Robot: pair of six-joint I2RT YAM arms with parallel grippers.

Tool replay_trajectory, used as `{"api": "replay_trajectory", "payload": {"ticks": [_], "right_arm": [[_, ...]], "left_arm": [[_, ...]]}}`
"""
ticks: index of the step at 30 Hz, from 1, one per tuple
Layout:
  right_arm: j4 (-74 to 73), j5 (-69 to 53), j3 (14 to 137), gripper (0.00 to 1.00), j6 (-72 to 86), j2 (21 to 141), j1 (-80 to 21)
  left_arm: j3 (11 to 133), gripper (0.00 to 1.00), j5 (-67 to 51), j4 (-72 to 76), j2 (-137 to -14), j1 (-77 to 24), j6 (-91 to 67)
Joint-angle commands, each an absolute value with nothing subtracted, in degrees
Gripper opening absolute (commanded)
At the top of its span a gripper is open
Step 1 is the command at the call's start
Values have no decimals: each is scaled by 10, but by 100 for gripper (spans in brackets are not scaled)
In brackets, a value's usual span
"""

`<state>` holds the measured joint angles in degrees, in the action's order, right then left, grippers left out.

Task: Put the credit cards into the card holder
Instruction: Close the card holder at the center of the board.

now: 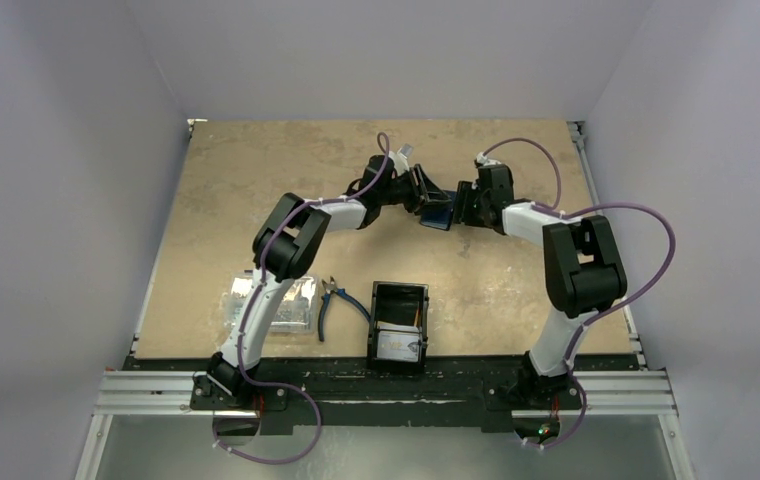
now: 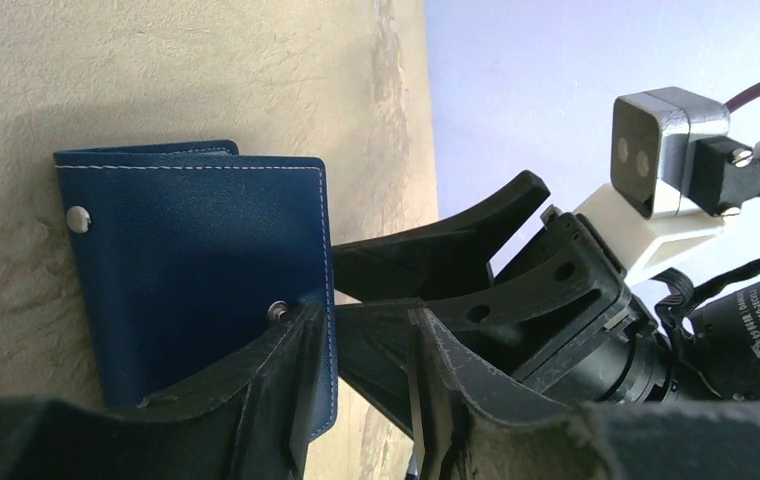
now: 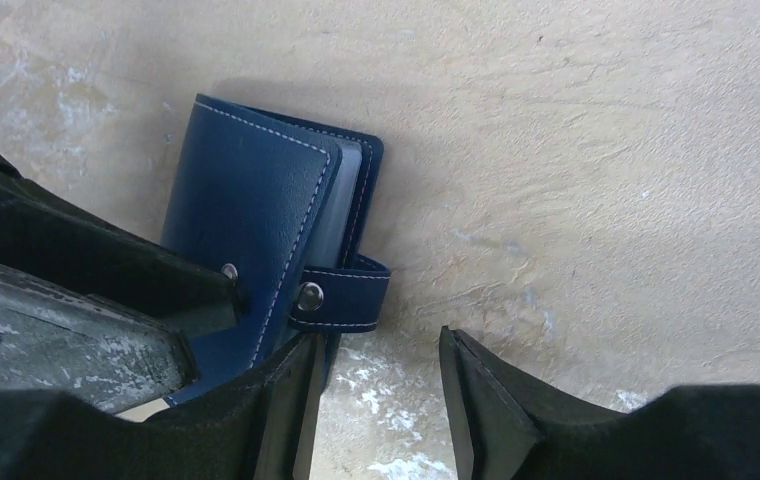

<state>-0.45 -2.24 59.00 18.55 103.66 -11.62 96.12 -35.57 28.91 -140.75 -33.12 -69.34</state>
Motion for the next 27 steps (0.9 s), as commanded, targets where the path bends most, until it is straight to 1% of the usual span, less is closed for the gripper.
{"api": "replay_trajectory", "payload": {"ticks": [1, 7, 10, 14, 19, 27], "right_arm": [[18, -1, 619, 53, 201, 1041, -117], [27, 39, 620, 52, 273, 1042, -116], [27, 33, 618, 51, 296, 1042, -112], [44, 4, 594, 46, 328, 1034, -98], [109, -29, 542, 37, 350, 1008, -75], [125, -74, 551, 38, 342, 1025, -54]], "left_arm": [[982, 39, -361, 297, -1409, -331, -689], [976, 38, -361, 297, -1407, -331, -686], [969, 38, -360, 299, -1405, -331, -686], [969, 38, -360, 300, -1404, -331, -684], [971, 37, -360, 298, -1406, -331, -683], [973, 36, -360, 298, -1410, -331, -685]]}}
